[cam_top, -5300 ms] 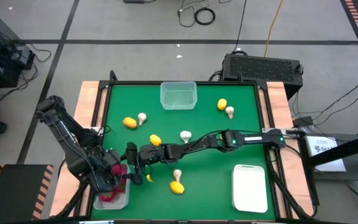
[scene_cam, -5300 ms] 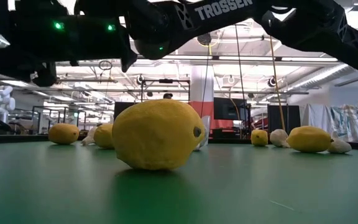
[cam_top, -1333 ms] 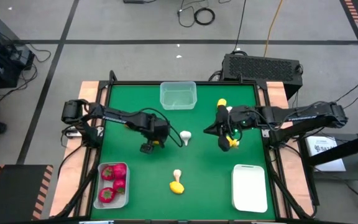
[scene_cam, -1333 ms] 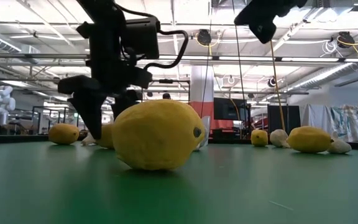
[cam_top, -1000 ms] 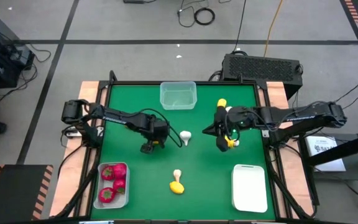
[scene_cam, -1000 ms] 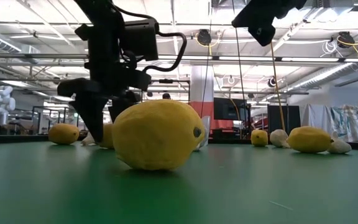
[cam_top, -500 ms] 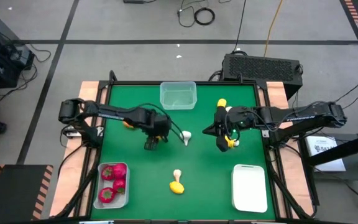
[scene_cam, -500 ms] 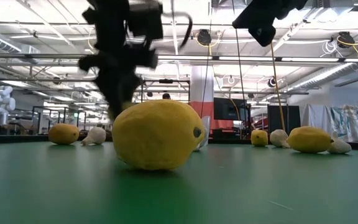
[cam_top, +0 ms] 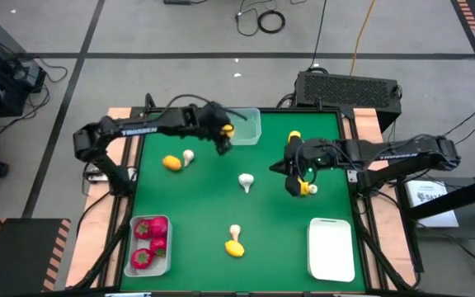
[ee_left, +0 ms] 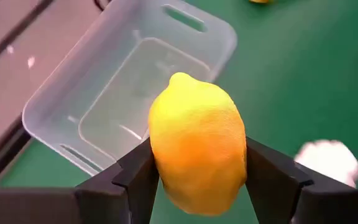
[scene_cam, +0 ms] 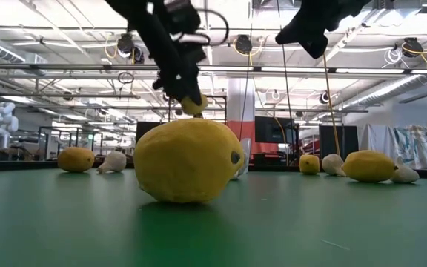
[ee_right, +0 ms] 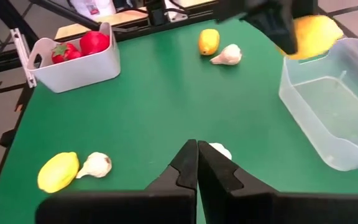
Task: Sort produce into baskets
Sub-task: Put the lemon into the transparent bin
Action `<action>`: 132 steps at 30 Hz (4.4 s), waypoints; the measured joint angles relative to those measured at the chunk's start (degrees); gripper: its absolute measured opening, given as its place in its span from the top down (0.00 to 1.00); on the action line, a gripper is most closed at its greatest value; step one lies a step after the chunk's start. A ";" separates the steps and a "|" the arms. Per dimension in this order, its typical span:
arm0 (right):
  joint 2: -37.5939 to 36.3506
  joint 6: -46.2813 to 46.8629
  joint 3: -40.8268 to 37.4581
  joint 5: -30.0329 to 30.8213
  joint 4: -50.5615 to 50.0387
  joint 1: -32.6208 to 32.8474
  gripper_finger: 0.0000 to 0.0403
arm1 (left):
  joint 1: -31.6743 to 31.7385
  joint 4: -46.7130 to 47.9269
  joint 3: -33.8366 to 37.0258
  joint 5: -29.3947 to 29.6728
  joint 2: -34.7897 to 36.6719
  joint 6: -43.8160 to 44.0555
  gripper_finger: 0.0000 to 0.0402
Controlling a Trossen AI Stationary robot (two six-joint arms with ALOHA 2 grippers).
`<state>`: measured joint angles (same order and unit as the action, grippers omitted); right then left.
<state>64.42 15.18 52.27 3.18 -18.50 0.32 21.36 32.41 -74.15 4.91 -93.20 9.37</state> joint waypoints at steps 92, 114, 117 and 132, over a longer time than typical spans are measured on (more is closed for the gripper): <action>0.00 8.17 0.02 2.55 -5.05 -7.21 1.00 | 0.01 24.79 29.05 1.99 20.90 -49.03 0.26; 1.46 5.35 0.05 2.72 -3.07 -7.39 1.00 | 1.93 13.23 38.32 6.89 18.85 -47.35 0.26; 2.10 5.35 0.07 2.54 -2.35 -7.39 1.00 | 1.93 12.97 38.32 6.55 18.34 -47.28 0.27; 2.19 5.35 0.04 2.47 -2.71 -7.32 1.00 | 1.24 19.79 29.56 2.84 18.41 -33.66 0.40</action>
<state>66.61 20.53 52.31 5.65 -21.21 -7.01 22.60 52.20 -44.59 7.75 -74.78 -24.29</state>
